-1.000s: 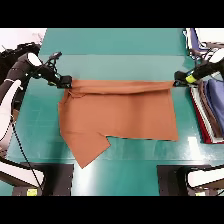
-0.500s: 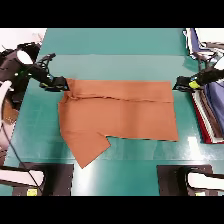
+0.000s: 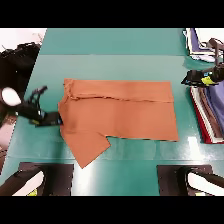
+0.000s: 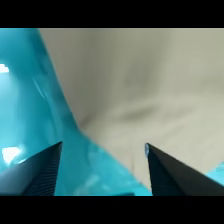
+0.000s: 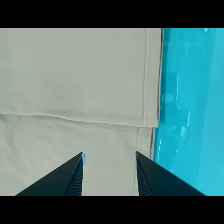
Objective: Fold the shirts.
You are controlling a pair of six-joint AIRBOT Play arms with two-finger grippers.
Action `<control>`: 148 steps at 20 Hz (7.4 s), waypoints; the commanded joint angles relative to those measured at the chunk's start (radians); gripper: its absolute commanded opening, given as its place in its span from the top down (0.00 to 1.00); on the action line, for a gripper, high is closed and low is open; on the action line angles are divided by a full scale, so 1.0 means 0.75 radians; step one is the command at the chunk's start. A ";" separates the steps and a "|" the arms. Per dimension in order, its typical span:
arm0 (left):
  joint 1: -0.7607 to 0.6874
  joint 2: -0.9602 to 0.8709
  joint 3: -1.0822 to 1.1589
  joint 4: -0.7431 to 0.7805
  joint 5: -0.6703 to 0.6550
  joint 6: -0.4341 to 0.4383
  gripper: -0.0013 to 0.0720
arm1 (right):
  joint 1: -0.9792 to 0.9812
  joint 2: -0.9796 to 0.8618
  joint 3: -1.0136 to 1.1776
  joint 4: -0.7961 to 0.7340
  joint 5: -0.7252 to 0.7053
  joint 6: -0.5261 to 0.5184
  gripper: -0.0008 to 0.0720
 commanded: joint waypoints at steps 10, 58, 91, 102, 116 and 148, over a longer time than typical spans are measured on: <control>-0.002 0.166 -0.492 -0.443 0.335 0.062 0.15 | 0.021 0.018 -0.001 0.008 0.037 0.000 0.47; -0.020 0.414 0.061 -0.323 -0.072 0.032 0.95 | -0.239 0.656 -0.668 -0.032 0.322 -0.013 0.97; -0.302 -0.609 0.699 -0.476 0.337 0.195 0.94 | -0.421 -0.613 -0.218 0.607 0.126 -0.433 0.37; -0.709 -0.972 0.944 -0.495 0.508 0.084 0.95 | -0.226 -0.413 0.037 0.822 0.212 -0.507 0.97; -0.814 -1.181 1.077 -0.524 0.557 0.036 0.95 | 0.286 -0.225 0.439 0.881 0.149 -0.339 0.97; 0.030 -0.305 1.073 0.090 0.084 0.047 0.94 | 0.594 -0.559 0.223 0.581 -0.051 -0.308 0.39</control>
